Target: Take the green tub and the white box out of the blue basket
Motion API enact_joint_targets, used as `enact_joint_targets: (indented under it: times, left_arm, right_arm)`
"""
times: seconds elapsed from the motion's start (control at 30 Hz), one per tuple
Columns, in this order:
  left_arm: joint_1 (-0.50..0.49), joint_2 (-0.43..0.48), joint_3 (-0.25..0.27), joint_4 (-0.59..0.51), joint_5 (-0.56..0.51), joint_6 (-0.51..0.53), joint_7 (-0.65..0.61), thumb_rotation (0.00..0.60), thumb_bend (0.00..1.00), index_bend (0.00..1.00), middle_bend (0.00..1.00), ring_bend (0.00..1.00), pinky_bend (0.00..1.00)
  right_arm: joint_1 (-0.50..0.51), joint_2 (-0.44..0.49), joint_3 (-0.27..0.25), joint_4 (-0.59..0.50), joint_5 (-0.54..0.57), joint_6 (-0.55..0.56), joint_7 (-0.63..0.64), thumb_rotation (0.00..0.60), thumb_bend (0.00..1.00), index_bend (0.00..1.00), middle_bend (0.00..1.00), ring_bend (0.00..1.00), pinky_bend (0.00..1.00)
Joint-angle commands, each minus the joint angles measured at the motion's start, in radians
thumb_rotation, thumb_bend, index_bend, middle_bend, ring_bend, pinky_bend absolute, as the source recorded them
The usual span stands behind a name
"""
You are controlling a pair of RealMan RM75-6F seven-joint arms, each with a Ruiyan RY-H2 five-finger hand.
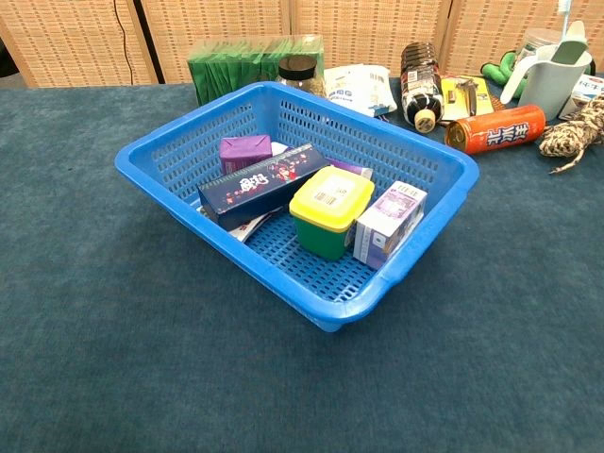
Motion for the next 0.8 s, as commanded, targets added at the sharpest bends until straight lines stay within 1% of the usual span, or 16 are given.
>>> enact_joint_targets:
  times: [0.03,0.23,0.33,0.4,0.5,0.63,0.73,0.8]
  left_arm:
    - [0.0,0.001,0.001,-0.001,0.0,-0.002,0.001,0.6,0.16,0.0,0.0,0.0,0.0]
    - [-0.012,0.024,0.01,-0.028,0.011,-0.03,-0.037,0.6,0.16,0.0,0.0,0.0,0.0]
    - [-0.043,0.064,0.007,-0.065,0.044,-0.058,-0.047,0.6,0.16,0.0,0.0,0.0,0.0]
    - [-0.081,0.1,-0.007,-0.104,0.061,-0.094,-0.05,0.6,0.16,0.0,0.0,0.0,0.0]
    - [-0.161,0.164,-0.043,-0.177,0.057,-0.184,-0.052,0.6,0.16,0.0,0.0,0.0,0.0]
    - [-0.278,0.206,-0.095,-0.241,0.047,-0.315,-0.06,0.6,0.17,0.0,0.0,0.0,0.0]
    - [-0.375,0.209,-0.127,-0.274,0.021,-0.441,-0.059,0.6,0.17,0.0,0.0,0.0,0.0]
    - [-0.442,0.188,-0.148,-0.279,-0.002,-0.523,-0.043,0.6,0.17,0.0,0.0,0.0,0.0]
  right_arm:
    - [0.001,-0.001,0.0,0.001,0.002,-0.003,-0.001,0.6,0.0,0.0,0.0,0.0,0.0]
    - [0.002,0.001,-0.003,-0.005,0.0,-0.01,0.002,0.6,0.0,0.0,0.0,0.0,0.0]
    - [0.004,0.002,-0.002,-0.01,-0.005,-0.01,0.005,0.6,0.0,0.0,0.0,0.0,0.0]
    - [0.006,0.002,-0.002,-0.011,-0.006,-0.011,0.003,0.6,0.0,0.0,0.0,0.0,0.0]
    - [0.008,0.001,0.0,-0.011,0.001,-0.019,0.002,0.6,0.0,0.0,0.0,0.0,0.0]
    - [0.014,-0.001,0.006,-0.004,0.018,-0.031,0.001,0.6,0.0,0.0,0.0,0.0,0.0]
    - [0.017,-0.002,0.01,0.001,0.027,-0.038,0.004,0.6,0.0,0.0,0.0,0.0,0.0]
    - [0.02,-0.003,0.011,0.003,0.033,-0.046,0.007,0.6,0.0,0.0,0.0,0.0,0.0]
